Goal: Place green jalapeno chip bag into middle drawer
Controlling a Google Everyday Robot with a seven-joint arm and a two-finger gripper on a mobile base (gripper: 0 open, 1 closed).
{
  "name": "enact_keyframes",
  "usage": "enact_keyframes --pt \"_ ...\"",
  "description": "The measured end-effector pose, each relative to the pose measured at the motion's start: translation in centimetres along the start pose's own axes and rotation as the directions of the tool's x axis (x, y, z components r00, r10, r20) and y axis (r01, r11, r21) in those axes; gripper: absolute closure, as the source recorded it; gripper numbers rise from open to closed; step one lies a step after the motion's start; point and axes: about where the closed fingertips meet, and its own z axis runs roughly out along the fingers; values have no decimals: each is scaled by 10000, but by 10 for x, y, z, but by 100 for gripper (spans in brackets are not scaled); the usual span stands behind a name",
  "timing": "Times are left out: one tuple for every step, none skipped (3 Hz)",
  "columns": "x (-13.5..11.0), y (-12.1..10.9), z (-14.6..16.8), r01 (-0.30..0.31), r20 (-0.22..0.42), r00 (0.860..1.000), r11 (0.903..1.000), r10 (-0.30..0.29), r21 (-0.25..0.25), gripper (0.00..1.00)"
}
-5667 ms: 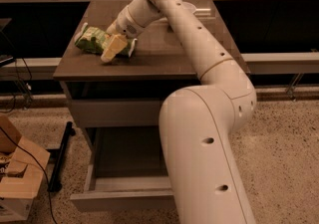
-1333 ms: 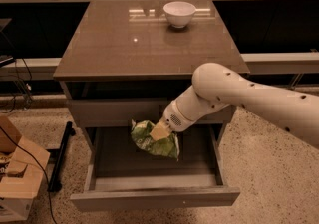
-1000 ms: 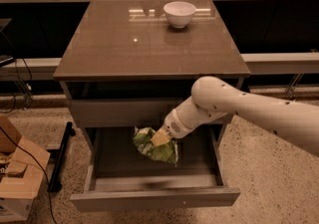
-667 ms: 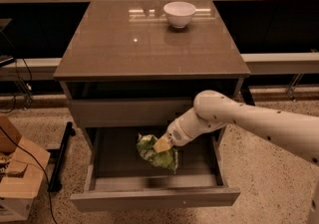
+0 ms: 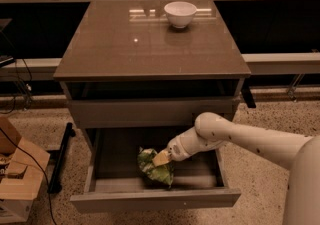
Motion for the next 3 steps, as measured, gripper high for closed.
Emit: enact_keyframes --pt "16 -12 27 -802 170 9966 9963 808 -303 53" --pt "18 -11 31 -838 135 9963 9958 843 -358 29" --pt "18 -10 33 -833 108 9964 9958 838 -390 5"
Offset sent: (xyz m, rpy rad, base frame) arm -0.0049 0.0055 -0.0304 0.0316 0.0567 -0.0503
